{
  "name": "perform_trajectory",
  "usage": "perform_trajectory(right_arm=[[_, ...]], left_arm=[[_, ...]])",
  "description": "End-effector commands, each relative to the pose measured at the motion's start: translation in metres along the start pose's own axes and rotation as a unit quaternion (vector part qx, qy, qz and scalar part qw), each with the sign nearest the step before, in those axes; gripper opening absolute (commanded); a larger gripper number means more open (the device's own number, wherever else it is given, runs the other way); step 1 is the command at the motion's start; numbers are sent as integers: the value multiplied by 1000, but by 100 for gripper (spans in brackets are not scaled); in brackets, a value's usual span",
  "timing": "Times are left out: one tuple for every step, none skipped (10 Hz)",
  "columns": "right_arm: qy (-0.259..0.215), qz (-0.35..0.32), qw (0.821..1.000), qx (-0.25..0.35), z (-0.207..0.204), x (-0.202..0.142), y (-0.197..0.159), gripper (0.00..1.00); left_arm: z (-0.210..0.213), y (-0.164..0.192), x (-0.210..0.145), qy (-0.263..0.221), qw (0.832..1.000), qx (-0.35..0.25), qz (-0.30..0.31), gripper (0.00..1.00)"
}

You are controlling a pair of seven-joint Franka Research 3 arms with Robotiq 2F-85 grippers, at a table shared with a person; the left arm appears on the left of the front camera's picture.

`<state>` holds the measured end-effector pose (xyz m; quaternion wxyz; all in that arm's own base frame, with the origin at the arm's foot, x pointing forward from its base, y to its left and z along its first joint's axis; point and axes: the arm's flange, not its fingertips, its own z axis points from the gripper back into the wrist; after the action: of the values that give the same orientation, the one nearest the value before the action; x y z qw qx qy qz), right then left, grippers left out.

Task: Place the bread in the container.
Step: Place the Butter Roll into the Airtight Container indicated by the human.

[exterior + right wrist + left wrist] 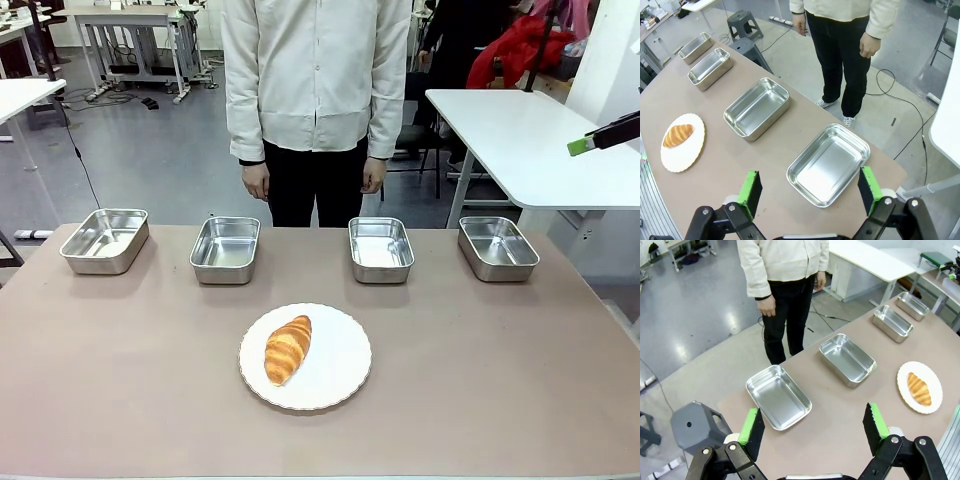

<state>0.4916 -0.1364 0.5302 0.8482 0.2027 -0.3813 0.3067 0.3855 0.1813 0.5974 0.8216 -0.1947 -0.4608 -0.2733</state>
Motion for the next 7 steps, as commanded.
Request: perform_trajectory(right_arm=[[-2,1,1000,1,1,1,1,100],[-2,1,1000,1,1,1,1,100],[-2,1,1000,1,1,1,1,100],[-2,1,1000,1,1,1,1,100],[-2,1,1000,1,1,1,1,100],[-2,1,1000,1,1,1,1,100],[-2,1,1000,1,1,1,1,100]], left_arm=[[1,0,0,-1,1000,0,0,100],[1,0,0,-1,1000,0,0,100],[1,0,0,-1,1000,0,0,100],[1,0,0,-1,1000,0,0,100],[1,0,0,-1,1000,0,0,100],[1,0,0,-1,1000,0,0,100],[1,0,0,-1,1000,0,0,100]])
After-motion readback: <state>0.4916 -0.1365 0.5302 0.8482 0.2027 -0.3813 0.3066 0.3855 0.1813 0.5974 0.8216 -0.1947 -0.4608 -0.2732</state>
